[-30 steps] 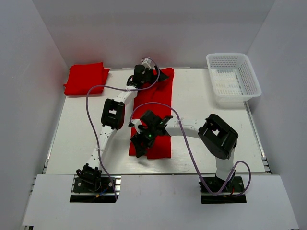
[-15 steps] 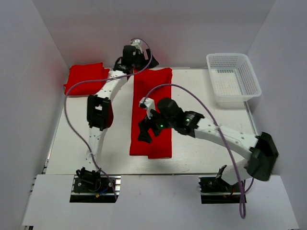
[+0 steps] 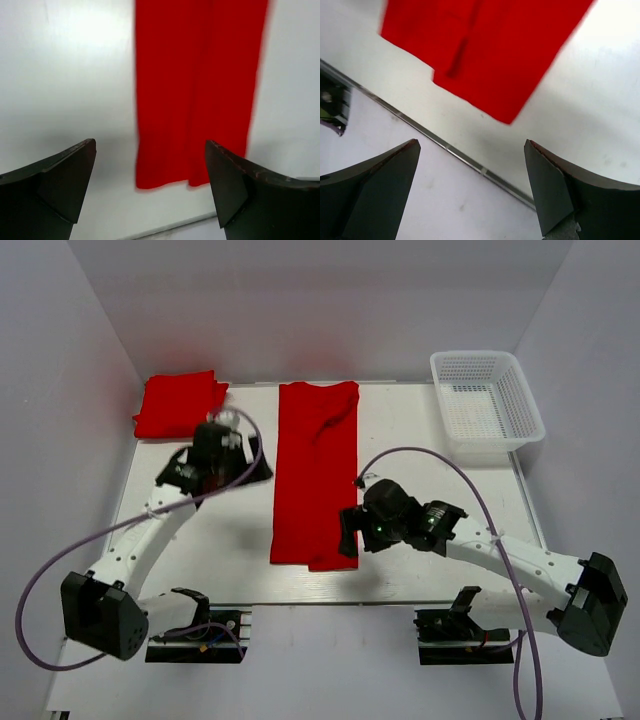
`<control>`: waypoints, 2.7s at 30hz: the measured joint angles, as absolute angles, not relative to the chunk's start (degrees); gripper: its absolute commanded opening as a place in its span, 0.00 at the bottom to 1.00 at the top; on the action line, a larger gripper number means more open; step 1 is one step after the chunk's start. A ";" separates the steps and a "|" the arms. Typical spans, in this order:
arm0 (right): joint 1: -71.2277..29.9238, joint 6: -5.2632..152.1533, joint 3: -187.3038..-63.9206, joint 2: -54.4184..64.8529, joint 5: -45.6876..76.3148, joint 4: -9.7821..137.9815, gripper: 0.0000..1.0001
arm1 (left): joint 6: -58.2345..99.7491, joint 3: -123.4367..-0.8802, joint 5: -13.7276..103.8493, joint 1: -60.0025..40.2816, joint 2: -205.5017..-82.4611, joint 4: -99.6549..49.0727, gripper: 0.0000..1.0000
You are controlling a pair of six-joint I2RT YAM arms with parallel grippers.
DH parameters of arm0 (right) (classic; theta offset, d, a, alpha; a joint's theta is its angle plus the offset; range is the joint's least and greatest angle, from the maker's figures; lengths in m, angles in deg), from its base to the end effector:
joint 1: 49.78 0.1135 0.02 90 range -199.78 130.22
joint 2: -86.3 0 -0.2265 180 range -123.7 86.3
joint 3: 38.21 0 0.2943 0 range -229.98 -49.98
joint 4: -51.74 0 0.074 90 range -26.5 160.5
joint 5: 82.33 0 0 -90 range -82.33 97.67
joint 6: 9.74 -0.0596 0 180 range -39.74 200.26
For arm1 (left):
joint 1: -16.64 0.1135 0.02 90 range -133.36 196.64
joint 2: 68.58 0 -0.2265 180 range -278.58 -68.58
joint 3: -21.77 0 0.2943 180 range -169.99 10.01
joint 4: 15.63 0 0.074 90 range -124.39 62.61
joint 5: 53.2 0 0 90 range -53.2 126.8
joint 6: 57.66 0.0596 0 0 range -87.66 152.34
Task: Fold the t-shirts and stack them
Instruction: Rotate the tshirt 90 degrees, then grab the bottom of the folded rectangular tshirt with both arms, then fold the folded rectangular tshirt in 1/3 of the way
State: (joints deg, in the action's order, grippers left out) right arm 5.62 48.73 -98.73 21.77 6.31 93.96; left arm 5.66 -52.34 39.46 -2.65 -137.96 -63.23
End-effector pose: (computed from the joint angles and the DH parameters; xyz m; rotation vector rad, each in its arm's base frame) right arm 0.1764 0.2532 0.2009 -0.5034 2.4389 0.6667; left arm 0.3119 -0.1121 0.2589 -0.1284 2.3593 -0.4529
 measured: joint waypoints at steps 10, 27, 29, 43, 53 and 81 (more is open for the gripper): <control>4.98 38.79 -95.08 14.55 6.77 97.11 0.90 | -0.46 -23.99 47.89 -6.54 -129.44 -67.93 1.00; 1.81 37.37 -95.21 3.23 12.91 91.51 0.90 | -3.48 -20.21 45.16 -14.47 -134.33 -59.30 0.91; 1.49 37.39 -95.21 2.97 13.74 91.27 0.90 | -3.65 -20.34 45.05 -15.13 -135.03 -57.50 0.85; -1.01 39.07 -95.17 -0.92 18.70 87.93 0.44 | -5.09 -18.61 45.12 -18.45 -136.71 -51.99 0.48; -2.05 40.40 -95.17 -3.13 20.58 85.96 0.00 | -7.61 -16.51 45.58 -19.83 -135.58 -51.19 0.00; -9.31 48.62 -109.05 -0.03 13.80 86.03 0.00 | -6.03 -44.31 33.95 -17.21 -147.84 -59.91 0.00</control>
State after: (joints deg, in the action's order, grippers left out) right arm -9.31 48.62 -109.05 -0.03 13.80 86.03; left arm -6.03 -44.31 33.95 -17.21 -147.84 -59.91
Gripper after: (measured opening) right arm 0.023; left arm 0.022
